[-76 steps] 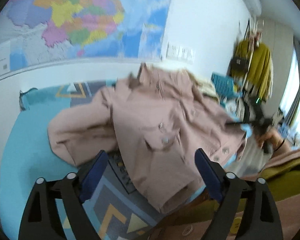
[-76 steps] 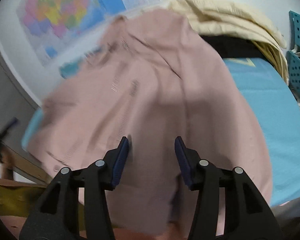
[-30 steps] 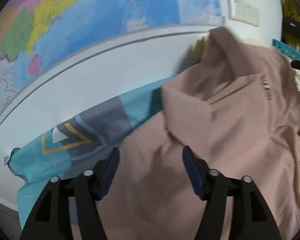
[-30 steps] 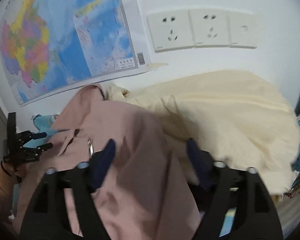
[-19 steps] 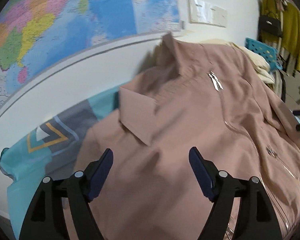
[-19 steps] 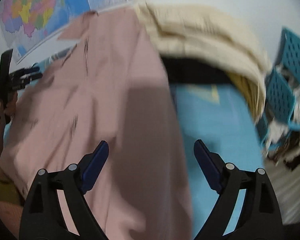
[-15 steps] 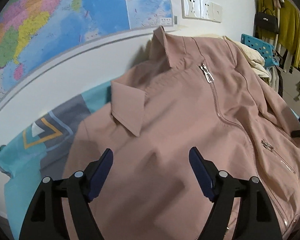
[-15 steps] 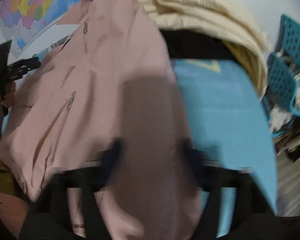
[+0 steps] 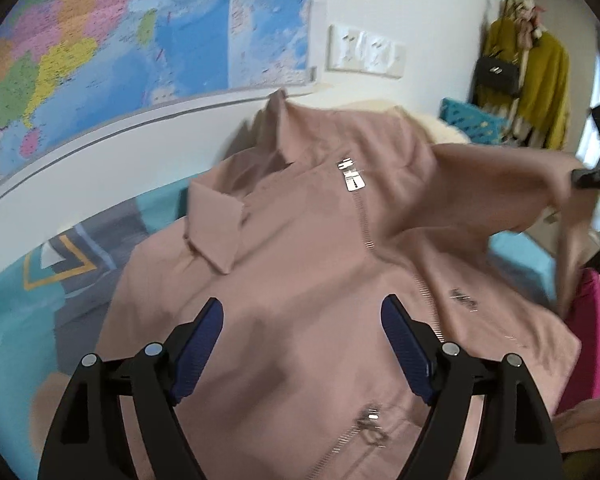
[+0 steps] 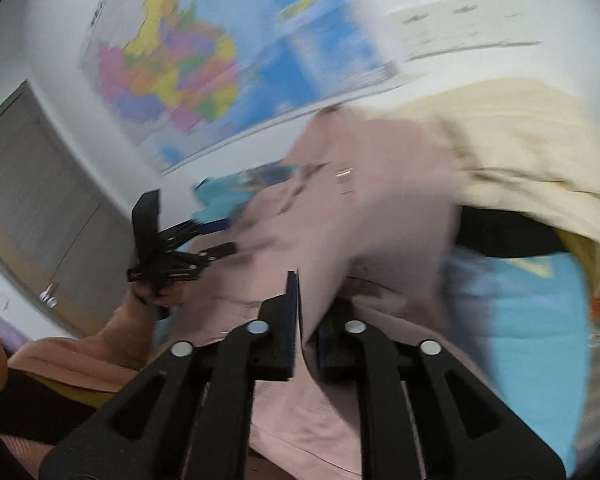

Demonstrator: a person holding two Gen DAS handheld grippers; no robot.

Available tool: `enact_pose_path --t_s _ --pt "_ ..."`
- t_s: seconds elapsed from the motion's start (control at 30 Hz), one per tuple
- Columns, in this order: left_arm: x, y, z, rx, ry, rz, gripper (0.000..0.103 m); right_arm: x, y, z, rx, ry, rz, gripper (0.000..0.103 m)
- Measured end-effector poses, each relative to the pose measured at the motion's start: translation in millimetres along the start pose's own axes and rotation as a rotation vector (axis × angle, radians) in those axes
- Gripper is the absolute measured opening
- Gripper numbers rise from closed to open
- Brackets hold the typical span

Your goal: Fold large clothes

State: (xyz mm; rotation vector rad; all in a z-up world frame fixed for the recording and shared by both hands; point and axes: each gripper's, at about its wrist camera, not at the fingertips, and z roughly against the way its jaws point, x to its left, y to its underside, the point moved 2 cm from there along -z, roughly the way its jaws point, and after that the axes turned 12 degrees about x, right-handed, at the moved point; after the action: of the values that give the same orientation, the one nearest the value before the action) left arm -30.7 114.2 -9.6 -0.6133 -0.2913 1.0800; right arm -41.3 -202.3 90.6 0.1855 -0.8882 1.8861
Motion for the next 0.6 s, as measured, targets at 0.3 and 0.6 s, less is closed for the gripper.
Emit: enact_pose_path --t_s 0.3,0.6 --pt "-20 26 5 0.022 0.033 -0.048 0.082 2 9 -87 0.157 0.264 0.060 0.076" --pt "-21 32 -8 0.062 0.074 -0.039 0.084 -24 66 -130 0.363 0.477 0.129 0.010"
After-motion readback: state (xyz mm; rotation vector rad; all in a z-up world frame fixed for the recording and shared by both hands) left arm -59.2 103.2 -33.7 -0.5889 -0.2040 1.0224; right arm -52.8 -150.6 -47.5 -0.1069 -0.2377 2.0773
